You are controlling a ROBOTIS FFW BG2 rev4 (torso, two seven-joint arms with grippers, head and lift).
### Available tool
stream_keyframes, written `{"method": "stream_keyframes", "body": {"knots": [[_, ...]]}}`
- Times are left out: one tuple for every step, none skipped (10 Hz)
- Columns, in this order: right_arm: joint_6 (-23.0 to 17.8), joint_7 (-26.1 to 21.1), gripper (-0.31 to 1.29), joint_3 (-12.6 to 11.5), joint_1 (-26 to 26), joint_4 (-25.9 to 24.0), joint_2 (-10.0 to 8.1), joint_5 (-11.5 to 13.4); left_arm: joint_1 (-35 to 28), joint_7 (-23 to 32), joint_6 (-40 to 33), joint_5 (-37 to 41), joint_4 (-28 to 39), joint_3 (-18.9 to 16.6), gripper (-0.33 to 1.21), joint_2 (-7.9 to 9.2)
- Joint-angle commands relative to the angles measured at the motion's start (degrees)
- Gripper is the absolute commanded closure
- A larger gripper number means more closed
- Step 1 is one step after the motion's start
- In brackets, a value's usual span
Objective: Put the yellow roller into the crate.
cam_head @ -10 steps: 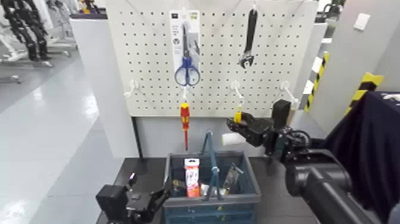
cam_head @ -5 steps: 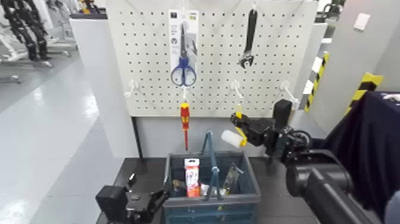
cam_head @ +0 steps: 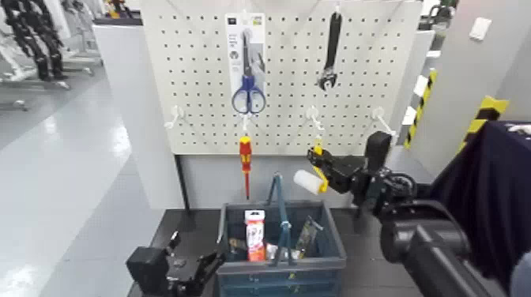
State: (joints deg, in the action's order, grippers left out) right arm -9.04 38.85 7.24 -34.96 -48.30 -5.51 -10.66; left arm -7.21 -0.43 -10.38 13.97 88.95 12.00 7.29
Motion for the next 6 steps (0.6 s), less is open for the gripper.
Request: {"method": "stream_keyframes", "body": {"knots": [[2.5, -0.4, 1.25, -0.6, 4.3, -8.2, -0.55, -1.7, -0.2, 0.0, 0.0, 0.0, 0.1, -0.1, 0.17, 0.00], [3.8, -0.5, 1.25, -0.9, 6.0, -11.7, -0.73, -2.2, -0.3, 0.1, 0.0, 0.0, 0.1, -0.2, 0.17, -0.09], [4.3, -0.5, 1.25, -0.9, 7.1, -13.9, -0.82, -2.3, -0.3, 0.1, 0.0, -0.1, 0.1, -0.2, 0.17, -0.09], [4.8, -0.5, 1.25, -0.9, 8.0, -15.7, -0.82, -2.3, -0.3, 0.1, 0.0, -0.1, 0.1, -0.3, 0.17, -0.09], [5.4, -0.5, 1.25, -1.1, 9.0, -17.7, -0.82, -2.5, -0.4, 0.1, 0.0, -0.1, 0.2, -0.3, 0.17, 0.00], [6.1, -0.5, 1.25, -1.1, 9.6, -19.5, -0.82, -2.5, -0.4, 0.1, 0.0, -0.1, 0.1, -0.3, 0.17, -0.09]]}}
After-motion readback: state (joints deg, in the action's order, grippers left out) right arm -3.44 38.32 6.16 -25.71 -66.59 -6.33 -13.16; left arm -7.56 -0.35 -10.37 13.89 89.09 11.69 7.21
